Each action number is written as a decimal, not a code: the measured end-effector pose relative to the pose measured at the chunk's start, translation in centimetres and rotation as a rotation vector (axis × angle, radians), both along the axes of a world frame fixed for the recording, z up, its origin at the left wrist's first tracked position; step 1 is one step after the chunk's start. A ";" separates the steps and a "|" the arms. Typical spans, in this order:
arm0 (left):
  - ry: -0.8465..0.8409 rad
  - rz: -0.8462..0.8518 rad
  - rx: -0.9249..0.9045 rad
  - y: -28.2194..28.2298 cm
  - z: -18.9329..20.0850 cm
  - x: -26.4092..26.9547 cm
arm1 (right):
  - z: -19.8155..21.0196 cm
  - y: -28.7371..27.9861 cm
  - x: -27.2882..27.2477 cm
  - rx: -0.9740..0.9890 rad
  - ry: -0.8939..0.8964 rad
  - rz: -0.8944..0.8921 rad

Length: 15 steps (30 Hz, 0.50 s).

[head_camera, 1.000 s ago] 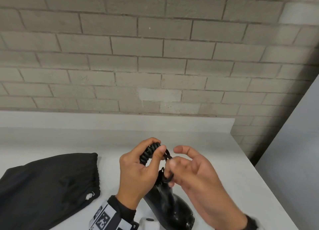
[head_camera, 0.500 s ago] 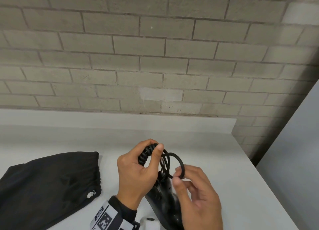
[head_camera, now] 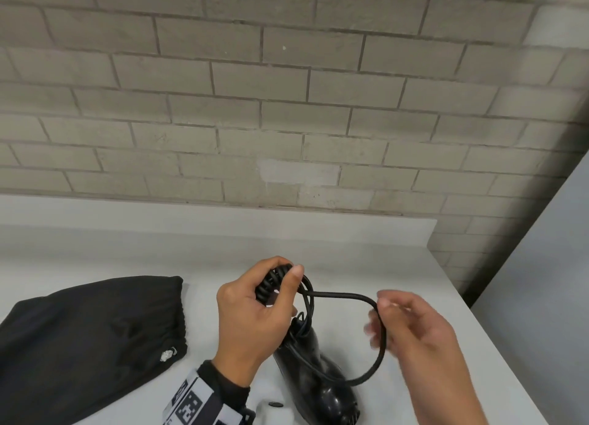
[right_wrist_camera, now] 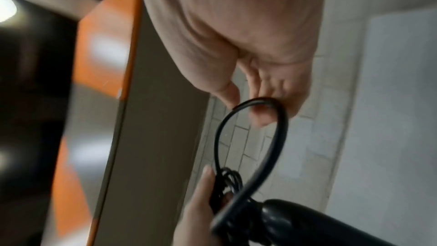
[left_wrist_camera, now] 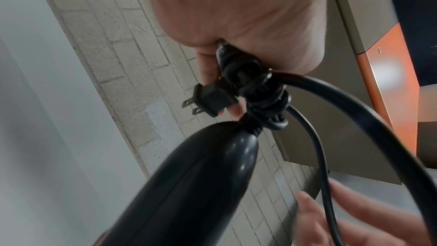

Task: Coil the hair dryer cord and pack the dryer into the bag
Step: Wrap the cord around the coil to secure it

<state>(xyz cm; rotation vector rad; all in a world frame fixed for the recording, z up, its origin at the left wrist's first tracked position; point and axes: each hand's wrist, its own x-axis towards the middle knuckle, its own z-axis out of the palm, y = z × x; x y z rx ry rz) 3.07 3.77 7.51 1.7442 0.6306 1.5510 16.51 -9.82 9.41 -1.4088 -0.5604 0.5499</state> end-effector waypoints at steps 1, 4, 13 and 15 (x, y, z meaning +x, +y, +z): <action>0.006 0.010 0.002 0.1 0.0 -0.1 | -0.4 0.1 -0.8 0.010 -0.206 -0.130; 0.015 0.025 -0.003 0.1 0.1 -0.1 | -0.1 -0.1 -3.8 0.158 -0.672 -0.294; 0.036 0.044 0.000 0.1 0.1 -0.1 | -3.6 1.5 -4.8 -0.024 -0.962 0.252; 0.039 0.041 -0.014 0.2 0.0 -0.3 | -3.1 1.4 -4.5 0.079 -0.896 0.235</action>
